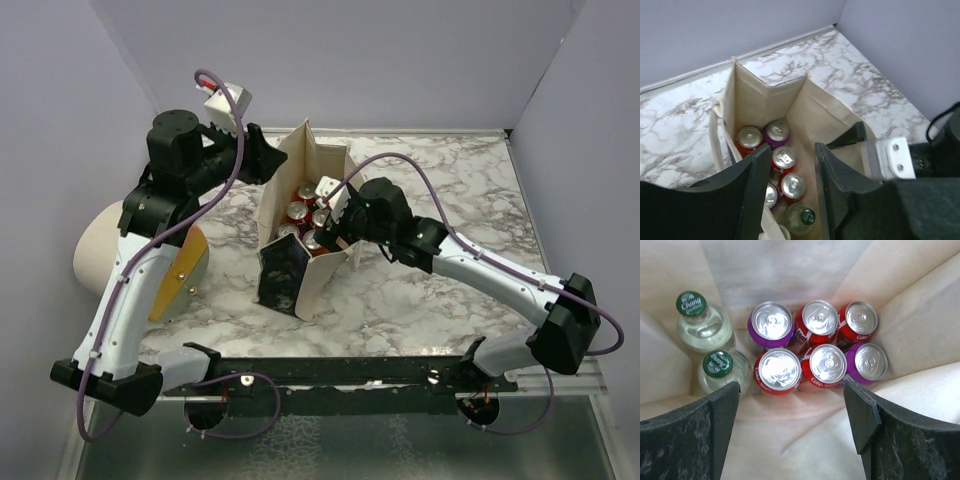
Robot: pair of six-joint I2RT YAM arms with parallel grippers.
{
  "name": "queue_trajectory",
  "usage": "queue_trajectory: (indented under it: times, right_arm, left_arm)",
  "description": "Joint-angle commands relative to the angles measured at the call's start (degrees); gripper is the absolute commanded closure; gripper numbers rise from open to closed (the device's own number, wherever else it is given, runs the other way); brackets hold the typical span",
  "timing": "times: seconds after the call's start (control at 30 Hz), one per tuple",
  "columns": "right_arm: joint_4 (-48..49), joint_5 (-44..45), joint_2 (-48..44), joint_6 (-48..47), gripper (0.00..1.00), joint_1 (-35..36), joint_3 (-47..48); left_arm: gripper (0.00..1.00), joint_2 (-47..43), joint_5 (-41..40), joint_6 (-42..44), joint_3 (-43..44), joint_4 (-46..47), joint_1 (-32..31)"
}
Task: Take the beverage out of the canvas bag
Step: Adjust the canvas bag at the center of the board.
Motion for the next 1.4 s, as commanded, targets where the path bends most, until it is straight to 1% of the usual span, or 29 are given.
queue_trajectory:
  times: [0.0,0.03,0.1,0.17,0.23,0.37,0.43,0.5,0.57,0.67,0.73,0.87,0.93,1.0,1.1,1.2,1.27,1.33,1.37]
  right_arm:
    - [7.6,1.7,-3.7,5.7,0.15,-0.2,-3.1]
    - [8.2,2.3,-3.9,6.0,0.15,-0.2,-3.4]
    - [8.5,4.6,-4.1,6.2,0.15,-0.2,-3.6]
    - [9.7,6.5,-4.9,6.4,0.14,-0.3,-4.5]
    - [11.0,6.3,-5.8,6.2,0.12,-0.4,-5.4]
    - [11.5,6.2,-6.5,6.7,0.12,-0.3,-5.6]
    - [11.7,7.1,-6.7,7.1,0.08,-0.3,-5.3]
    - [11.8,8.8,-7.0,8.1,0.03,-0.3,-5.0]
    - [11.8,9.3,-7.0,8.4,0.01,-0.3,-4.7]
    - [11.2,10.0,-6.5,8.9,0.0,-0.4,-3.4]
    - [10.6,10.6,-5.7,8.7,0.01,-0.4,-1.9]
    - [7.7,14.3,-1.9,9.5,0.01,-0.7,4.1]
    - [5.4,17.1,1.1,11.7,0.01,-1.2,8.7]
    - [1.9,18.0,4.6,13.6,0.01,-1.4,14.4]
    - [-4.0,15.4,10.3,15.9,0.01,-1.4,24.3]
    - [-8.7,11.8,15.2,20.3,0.0,-1.4,31.1]
    - [-10.5,9.0,17.4,23.2,0.07,-1.4,33.8]
    - [-12.2,7.3,18.8,25.8,0.17,-1.4,34.7]
    - [-13.1,7.2,19.0,27.7,0.19,-1.4,34.3]
  left_arm:
    - [0.59,-5.0,7.8,-5.0,-6.4,4.7,-0.2]
    - [0.6,-6.1,7.8,-4.8,-8.2,4.9,-0.5]
    - [0.66,-7.6,4.3,-3.7,-10.1,2.9,-2.0]
    - [0.72,-8.0,1.0,-0.2,-10.3,-0.4,-4.5]
    - [0.76,-7.5,-2.6,3.4,-9.7,-3.2,-7.7]
    - [0.78,-5.0,-7.2,7.7,-9.6,-6.7,-11.6]
    - [0.79,-4.4,-9.1,8.9,-10.3,-8.4,-12.2]
    - [0.77,-4.2,-9.1,10.2,-11.7,-9.6,-12.6]
    - [0.77,-4.2,-8.6,11.0,-12.9,-11.1,-13.5]
    - [0.77,-5.1,-8.0,12.5,-14.0,-13.4,-14.8]
    - [0.77,-5.8,-5.5,13.3,-14.1,-15.8,-15.9]
    - [0.76,-9.9,-0.9,13.4,-15.6,-16.7,-17.5]
    - [0.75,-11.6,-0.1,13.6,-18.3,-17.4,-17.7]
    - [0.76,-12.5,0.5,13.9,-19.8,-18.3,-17.8]
    - [0.76,-13.1,1.2,13.6,-21.5,-18.2,-17.9]
    - [0.76,-13.5,2.6,12.0,-23.2,-16.0,-17.9]
    - [0.76,-14.0,3.5,11.0,-24.7,-14.5,-17.9]
    - [0.76,-14.8,3.3,10.7,-25.7,-14.2,-17.9]
    - [0.76,-15.2,3.2,10.9,-26.0,-14.1,-18.0]
